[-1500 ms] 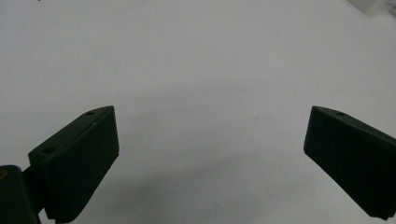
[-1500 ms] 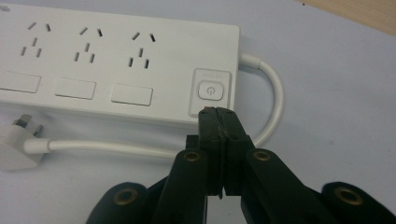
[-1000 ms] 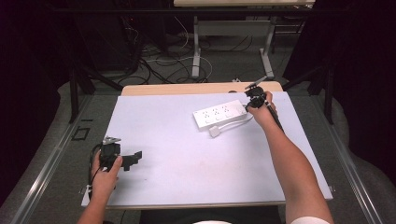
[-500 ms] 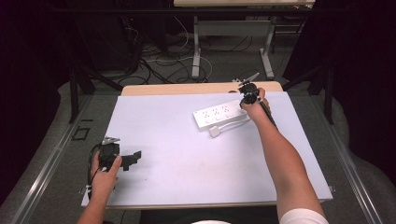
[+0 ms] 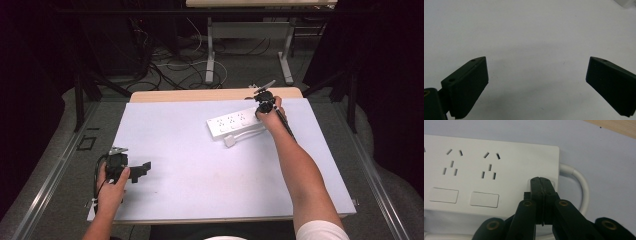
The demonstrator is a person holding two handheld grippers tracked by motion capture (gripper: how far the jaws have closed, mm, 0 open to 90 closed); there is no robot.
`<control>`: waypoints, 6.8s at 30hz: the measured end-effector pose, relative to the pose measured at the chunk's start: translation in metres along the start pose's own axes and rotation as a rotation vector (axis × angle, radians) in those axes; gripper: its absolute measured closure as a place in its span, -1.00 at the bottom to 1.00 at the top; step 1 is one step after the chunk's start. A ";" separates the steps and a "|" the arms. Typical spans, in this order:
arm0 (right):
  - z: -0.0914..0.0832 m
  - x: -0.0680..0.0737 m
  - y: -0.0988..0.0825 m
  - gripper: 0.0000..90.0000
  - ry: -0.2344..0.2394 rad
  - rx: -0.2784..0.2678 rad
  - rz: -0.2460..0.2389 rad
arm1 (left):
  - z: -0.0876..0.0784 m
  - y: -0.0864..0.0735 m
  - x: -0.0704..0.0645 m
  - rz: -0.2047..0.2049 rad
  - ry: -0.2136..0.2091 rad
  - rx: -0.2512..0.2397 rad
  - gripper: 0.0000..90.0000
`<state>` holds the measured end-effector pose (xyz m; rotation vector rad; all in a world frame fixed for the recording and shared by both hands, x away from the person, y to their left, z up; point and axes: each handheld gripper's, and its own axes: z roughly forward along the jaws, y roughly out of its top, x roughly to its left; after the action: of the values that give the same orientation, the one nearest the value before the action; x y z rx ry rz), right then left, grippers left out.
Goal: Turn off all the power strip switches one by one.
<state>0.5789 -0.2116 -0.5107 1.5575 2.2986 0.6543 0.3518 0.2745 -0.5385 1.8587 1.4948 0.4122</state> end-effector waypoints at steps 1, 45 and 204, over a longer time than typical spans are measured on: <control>0.000 0.000 0.000 1.00 0.002 -0.004 0.005 | 0.000 0.000 0.000 0.000 0.000 0.000 -0.91; -0.010 0.020 -0.002 1.00 0.051 -0.005 0.020 | -0.002 0.000 -0.002 0.008 0.004 -0.006 -0.90; 0.007 0.091 0.002 1.00 0.197 0.035 -0.134 | -0.002 0.000 -0.001 0.000 0.007 0.009 -0.88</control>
<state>0.5492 -0.1251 -0.5143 1.3932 2.5444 0.7664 0.3507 0.2739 -0.5369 1.8661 1.5039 0.4129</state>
